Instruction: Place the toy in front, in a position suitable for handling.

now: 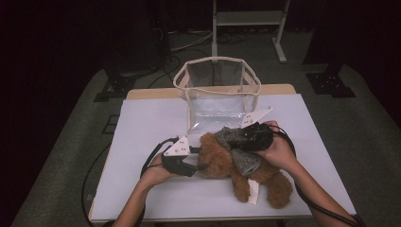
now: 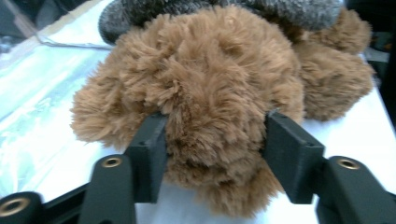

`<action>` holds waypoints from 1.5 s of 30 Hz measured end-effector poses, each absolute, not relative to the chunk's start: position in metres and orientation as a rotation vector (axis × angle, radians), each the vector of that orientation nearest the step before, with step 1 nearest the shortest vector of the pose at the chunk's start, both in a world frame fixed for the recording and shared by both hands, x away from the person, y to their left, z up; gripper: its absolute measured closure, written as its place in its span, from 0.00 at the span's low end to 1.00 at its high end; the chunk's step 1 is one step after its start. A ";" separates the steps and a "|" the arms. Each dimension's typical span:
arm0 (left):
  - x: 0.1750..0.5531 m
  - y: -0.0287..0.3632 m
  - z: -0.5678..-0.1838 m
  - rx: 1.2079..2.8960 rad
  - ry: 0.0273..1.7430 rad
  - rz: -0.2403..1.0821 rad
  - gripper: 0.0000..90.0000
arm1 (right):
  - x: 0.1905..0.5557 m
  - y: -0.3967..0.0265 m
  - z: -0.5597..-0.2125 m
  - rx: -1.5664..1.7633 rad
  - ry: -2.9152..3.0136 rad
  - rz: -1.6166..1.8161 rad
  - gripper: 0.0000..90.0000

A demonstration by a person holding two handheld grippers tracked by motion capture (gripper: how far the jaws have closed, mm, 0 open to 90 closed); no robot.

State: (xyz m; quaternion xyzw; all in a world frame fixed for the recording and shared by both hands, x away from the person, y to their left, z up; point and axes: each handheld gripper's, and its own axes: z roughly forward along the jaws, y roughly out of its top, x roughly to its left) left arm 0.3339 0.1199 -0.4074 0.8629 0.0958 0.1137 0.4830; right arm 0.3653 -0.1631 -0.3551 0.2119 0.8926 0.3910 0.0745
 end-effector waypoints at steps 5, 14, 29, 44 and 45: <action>0.334 0.116 -0.407 2.089 0.239 0.290 0.53 | 0.348 -0.160 -0.347 0.575 2.667 1.231 0.83; 0.337 0.112 -0.404 2.060 0.278 0.307 0.53 | 0.319 -0.134 -0.355 0.383 2.753 1.223 0.83; 0.331 0.116 -0.398 2.105 0.198 0.230 0.43 | 0.365 -0.185 -0.355 0.707 2.706 1.196 0.82; 0.322 0.101 -0.395 2.111 0.129 0.190 0.41 | 0.338 -0.193 -0.348 0.647 2.697 1.271 0.82; 0.322 0.101 -0.395 2.115 0.122 0.190 0.41 | 0.342 -0.197 -0.346 0.669 2.675 1.264 0.82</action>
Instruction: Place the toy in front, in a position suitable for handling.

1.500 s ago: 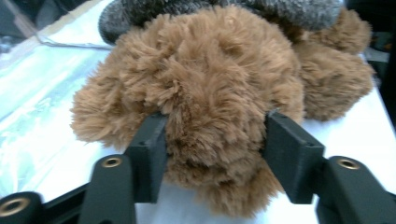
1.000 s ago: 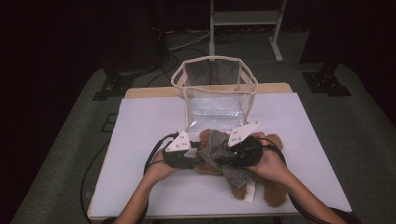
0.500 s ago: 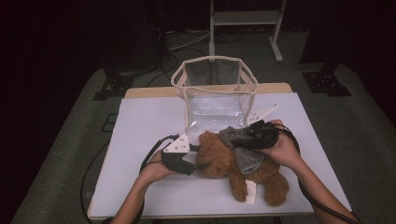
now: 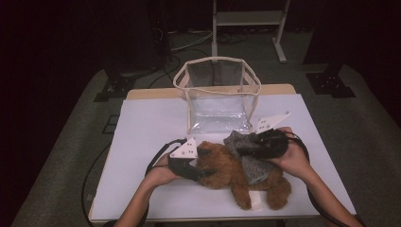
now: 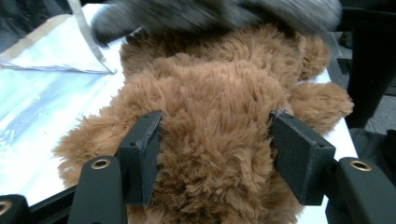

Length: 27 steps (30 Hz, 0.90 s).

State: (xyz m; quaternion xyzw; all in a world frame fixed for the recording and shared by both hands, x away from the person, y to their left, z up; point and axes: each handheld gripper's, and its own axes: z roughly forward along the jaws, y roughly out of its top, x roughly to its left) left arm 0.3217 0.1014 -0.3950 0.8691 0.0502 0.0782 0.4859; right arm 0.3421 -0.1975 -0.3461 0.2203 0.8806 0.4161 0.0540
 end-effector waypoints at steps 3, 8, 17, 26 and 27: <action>0.322 0.102 -0.394 2.117 0.120 0.185 0.41 | 0.351 -0.205 -0.348 0.734 2.678 1.269 0.82; 0.324 0.100 -0.384 2.113 0.142 0.206 0.25 | 0.333 -0.193 -0.368 0.677 2.716 1.256 0.82; 0.324 0.091 -0.390 2.125 0.142 0.150 0.28 | 0.315 -0.209 -0.360 0.645 2.684 1.338 0.81; 0.317 0.095 -0.385 2.165 0.097 0.150 0.23 | 0.313 -0.221 -0.366 0.709 2.676 1.311 0.80; 0.318 0.095 -0.383 2.166 0.099 0.156 0.19 | 0.310 -0.220 -0.369 0.712 2.673 1.325 0.80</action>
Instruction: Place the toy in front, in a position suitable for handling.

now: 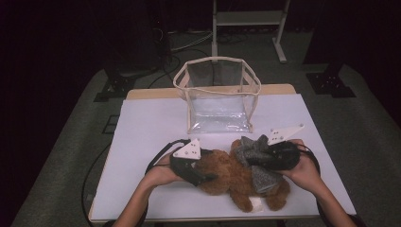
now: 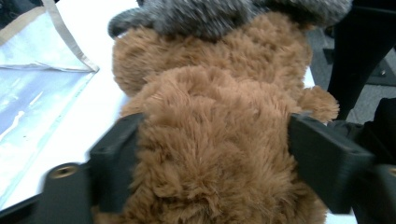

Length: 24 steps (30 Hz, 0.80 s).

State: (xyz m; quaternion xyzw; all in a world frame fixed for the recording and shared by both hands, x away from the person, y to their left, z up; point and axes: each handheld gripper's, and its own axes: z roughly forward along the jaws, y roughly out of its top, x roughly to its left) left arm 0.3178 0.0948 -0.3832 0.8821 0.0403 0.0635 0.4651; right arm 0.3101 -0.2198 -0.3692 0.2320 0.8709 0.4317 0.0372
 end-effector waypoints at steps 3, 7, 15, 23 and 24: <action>0.320 0.096 -0.382 2.152 0.132 0.141 0.11 | 0.305 -0.224 -0.375 0.732 2.649 1.373 0.81; 0.325 0.099 -0.382 2.147 0.176 0.119 0.07 | 0.297 -0.230 -0.382 0.731 2.644 1.419 0.82; 0.332 0.082 -0.400 2.186 0.187 -0.091 0.02 | 0.287 -0.232 -0.384 0.699 2.667 1.417 0.82; 0.330 0.072 -0.390 2.279 0.121 0.042 0.27 | 0.287 -0.237 -0.385 0.732 2.632 1.456 0.82; 0.330 0.071 -0.388 2.290 0.119 0.066 0.30 | 0.288 -0.237 -0.385 0.740 2.619 1.464 0.82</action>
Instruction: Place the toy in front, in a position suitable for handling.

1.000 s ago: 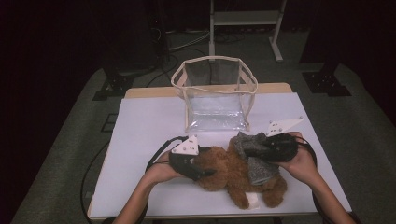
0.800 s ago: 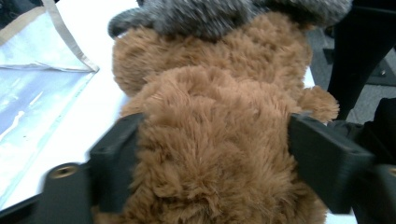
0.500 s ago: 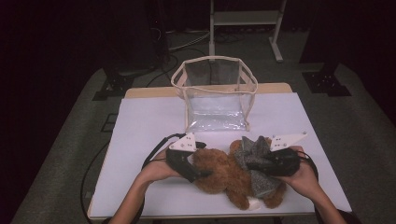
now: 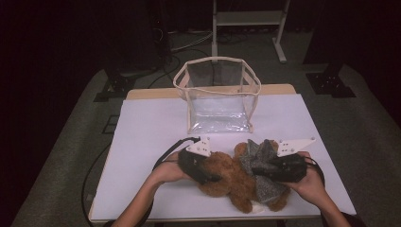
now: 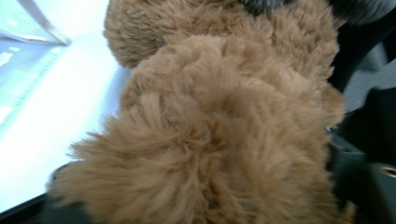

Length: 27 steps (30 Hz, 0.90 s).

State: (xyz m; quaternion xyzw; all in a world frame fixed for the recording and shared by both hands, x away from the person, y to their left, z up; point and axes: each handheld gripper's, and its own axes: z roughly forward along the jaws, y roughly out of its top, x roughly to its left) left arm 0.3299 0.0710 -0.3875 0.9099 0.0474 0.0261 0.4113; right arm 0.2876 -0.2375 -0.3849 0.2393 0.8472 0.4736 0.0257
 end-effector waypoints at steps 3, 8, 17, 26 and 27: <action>0.333 0.067 -0.378 2.327 0.095 0.166 0.36 | 0.291 -0.238 -0.381 0.760 2.573 1.475 0.81; 0.340 0.066 -0.359 2.370 0.056 0.356 0.39 | 0.307 -0.235 -0.371 0.761 2.547 1.460 0.81; 0.329 0.097 -0.377 2.346 0.081 0.402 0.36 | 0.321 -0.207 -0.376 0.690 2.629 1.456 0.80; 0.302 0.118 -0.388 2.230 0.111 0.317 0.32 | 0.330 -0.201 -0.354 0.682 2.606 1.390 0.79; 0.301 0.122 -0.388 2.216 0.115 0.291 0.32 | 0.329 -0.197 -0.359 0.668 2.629 1.378 0.79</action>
